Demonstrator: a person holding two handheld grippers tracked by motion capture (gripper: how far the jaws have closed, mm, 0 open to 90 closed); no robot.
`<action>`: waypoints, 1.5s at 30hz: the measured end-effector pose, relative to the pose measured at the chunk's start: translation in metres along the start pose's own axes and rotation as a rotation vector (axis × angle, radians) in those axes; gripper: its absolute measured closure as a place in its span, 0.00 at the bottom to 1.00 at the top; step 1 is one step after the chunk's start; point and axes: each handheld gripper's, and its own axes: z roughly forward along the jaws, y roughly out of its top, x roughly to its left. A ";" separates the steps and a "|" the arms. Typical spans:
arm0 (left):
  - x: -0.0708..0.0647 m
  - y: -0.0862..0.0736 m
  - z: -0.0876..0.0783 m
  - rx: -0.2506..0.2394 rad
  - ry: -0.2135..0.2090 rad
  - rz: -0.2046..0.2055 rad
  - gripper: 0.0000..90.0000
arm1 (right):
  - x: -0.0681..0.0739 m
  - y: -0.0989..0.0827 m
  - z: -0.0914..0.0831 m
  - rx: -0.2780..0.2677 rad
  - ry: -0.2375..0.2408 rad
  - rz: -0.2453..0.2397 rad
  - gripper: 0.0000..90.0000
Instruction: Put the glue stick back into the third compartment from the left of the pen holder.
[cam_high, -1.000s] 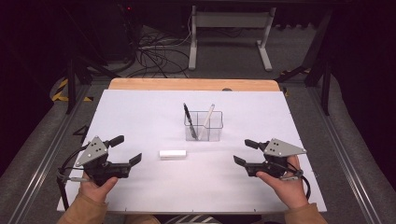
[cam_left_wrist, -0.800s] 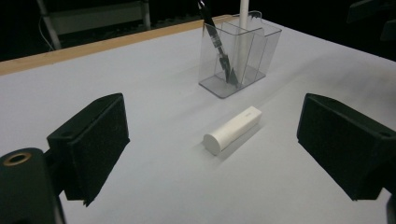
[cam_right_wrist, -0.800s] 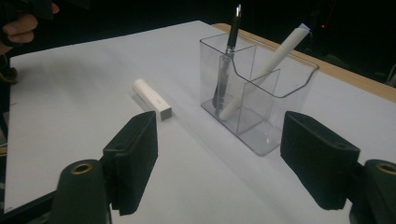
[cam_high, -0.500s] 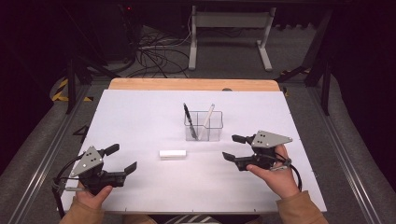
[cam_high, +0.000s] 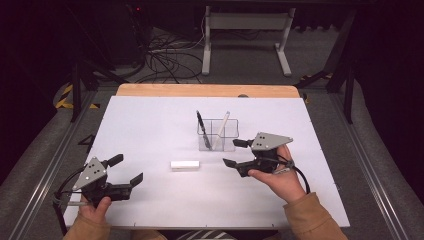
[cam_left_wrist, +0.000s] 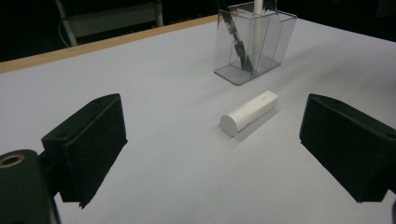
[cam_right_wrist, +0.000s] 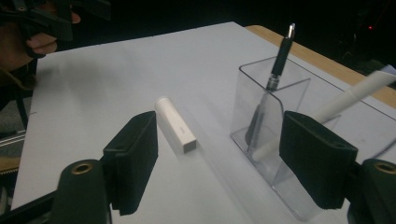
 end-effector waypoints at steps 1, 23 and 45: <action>0.000 0.000 0.000 -0.001 -0.003 -0.002 0.09 | 0.001 0.001 0.003 0.002 0.005 -0.003 0.32; -0.003 0.000 0.003 0.038 -0.012 0.023 0.10 | 0.007 0.021 0.024 0.076 0.102 -0.070 0.38; -0.004 -0.008 -0.011 0.044 0.018 0.008 0.10 | 0.010 0.042 0.080 0.218 0.167 -0.188 0.41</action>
